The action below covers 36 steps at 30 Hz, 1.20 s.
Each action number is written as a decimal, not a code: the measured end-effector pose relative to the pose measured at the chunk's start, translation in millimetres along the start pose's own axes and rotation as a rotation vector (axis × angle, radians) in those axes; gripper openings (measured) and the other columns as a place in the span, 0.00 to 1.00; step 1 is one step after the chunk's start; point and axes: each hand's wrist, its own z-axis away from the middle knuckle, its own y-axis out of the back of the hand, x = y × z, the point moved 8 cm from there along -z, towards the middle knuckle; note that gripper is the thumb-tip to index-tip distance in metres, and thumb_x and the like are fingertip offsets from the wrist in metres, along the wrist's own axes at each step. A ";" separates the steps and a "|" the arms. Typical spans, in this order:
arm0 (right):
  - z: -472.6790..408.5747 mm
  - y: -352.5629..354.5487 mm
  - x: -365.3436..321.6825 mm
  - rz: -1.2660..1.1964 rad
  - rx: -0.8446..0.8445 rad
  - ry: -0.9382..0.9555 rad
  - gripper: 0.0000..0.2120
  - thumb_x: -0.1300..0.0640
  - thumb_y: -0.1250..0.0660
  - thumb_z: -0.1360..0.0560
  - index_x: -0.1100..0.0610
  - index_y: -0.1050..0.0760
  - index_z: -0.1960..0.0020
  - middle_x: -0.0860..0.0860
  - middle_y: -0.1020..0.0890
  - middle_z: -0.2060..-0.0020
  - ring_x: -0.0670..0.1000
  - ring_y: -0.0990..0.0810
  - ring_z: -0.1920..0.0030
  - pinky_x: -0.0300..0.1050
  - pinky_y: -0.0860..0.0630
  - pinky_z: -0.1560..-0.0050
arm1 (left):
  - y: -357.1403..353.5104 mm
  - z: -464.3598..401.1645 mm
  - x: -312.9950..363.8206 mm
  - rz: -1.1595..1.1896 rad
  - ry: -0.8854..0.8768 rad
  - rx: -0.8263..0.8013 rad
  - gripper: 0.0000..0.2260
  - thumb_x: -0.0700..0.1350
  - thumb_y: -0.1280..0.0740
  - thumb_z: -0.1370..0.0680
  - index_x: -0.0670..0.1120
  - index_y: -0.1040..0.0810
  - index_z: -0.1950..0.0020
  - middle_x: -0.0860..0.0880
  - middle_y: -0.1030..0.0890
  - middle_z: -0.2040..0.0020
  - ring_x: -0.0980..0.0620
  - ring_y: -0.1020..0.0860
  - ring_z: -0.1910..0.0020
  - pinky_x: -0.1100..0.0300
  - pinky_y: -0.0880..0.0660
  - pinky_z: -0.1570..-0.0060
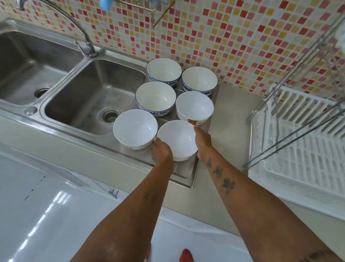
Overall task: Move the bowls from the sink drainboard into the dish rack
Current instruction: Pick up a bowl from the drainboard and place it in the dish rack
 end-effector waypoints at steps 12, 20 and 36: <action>64.4 15.0 -76.8 -0.190 -0.028 0.228 0.08 0.52 0.37 0.21 0.55 0.25 0.47 0.59 0.19 0.45 0.54 0.24 0.52 0.54 0.24 0.42 | -21.9 69.3 53.7 0.422 0.019 -0.208 0.16 0.58 0.47 0.19 0.53 0.28 0.38 0.47 0.23 0.35 0.41 0.23 0.39 0.45 0.29 0.34; 207.1 77.9 -231.3 -0.332 -0.025 0.796 0.09 0.53 0.40 0.20 0.53 0.22 0.49 0.47 0.20 0.56 0.52 0.24 0.50 0.49 0.27 0.46 | -87.9 215.4 183.0 0.448 -0.029 -0.895 0.19 0.52 0.39 0.23 0.53 0.25 0.33 0.47 0.22 0.33 0.41 0.25 0.34 0.40 0.32 0.33; 327.5 384.6 -266.5 -0.601 0.493 1.245 0.14 0.55 0.40 0.21 0.64 0.23 0.57 0.49 0.25 0.64 0.51 0.28 0.57 0.48 0.32 0.53 | -251.1 499.4 94.9 -0.310 0.141 -1.721 0.24 0.62 0.39 0.25 0.49 0.23 0.36 0.38 0.20 0.39 0.32 0.19 0.47 0.30 0.26 0.48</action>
